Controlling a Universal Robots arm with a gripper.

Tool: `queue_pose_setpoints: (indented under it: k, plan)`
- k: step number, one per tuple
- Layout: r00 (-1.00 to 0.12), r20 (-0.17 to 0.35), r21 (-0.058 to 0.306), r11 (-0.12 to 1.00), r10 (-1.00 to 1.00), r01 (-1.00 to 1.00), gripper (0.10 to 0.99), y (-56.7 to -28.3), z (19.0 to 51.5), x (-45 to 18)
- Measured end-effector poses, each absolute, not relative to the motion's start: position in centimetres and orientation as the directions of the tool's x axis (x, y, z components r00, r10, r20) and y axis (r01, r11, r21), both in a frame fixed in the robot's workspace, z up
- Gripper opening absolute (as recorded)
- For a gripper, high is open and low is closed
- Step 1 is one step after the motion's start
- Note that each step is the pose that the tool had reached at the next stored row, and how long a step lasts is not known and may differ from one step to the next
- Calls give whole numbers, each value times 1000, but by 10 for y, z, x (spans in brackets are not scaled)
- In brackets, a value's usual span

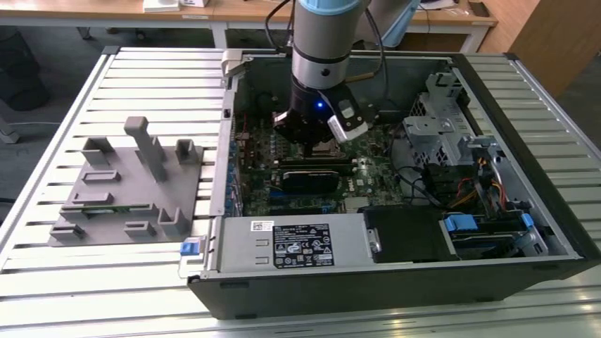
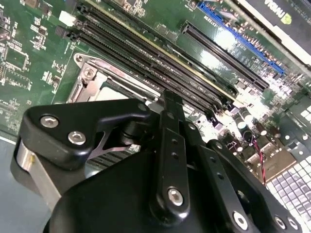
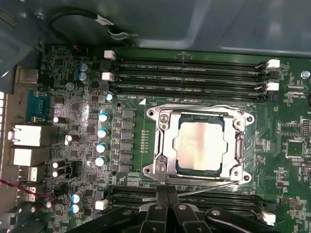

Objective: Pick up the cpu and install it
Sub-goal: 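Install the second cpu locking lever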

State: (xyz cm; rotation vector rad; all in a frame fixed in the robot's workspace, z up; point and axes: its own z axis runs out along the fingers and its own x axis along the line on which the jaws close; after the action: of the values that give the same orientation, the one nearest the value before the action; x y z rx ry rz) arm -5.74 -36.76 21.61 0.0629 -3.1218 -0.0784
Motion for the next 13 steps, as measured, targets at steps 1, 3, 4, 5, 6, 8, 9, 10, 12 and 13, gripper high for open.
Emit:
queue_pose_setpoints:
  k: [1,3,4,5,6,8,9,10,12,13]
  plan:
    - [-999,17,51,998,-41,-40,106,-368,216,-58]
    - [-999,17,51,998,-41,-40,106,-368,216,-58]
    - [-999,17,51,998,-41,-40,106,-368,216,-58]
    - [-999,17,53,998,-41,-40,106,-369,216,-58]
    - [-999,17,56,998,-41,-40,106,-370,215,-59]
    - [-999,17,61,997,-41,-40,106,-372,215,-59]
    - [-999,16,63,997,-41,-40,106,-373,215,-60]
    - [-999,16,66,997,-41,-40,106,-373,215,-62]
    - [-999,16,72,997,-41,-40,106,-373,214,-62]
    - [-999,16,76,996,-41,-40,106,-374,214,-63]
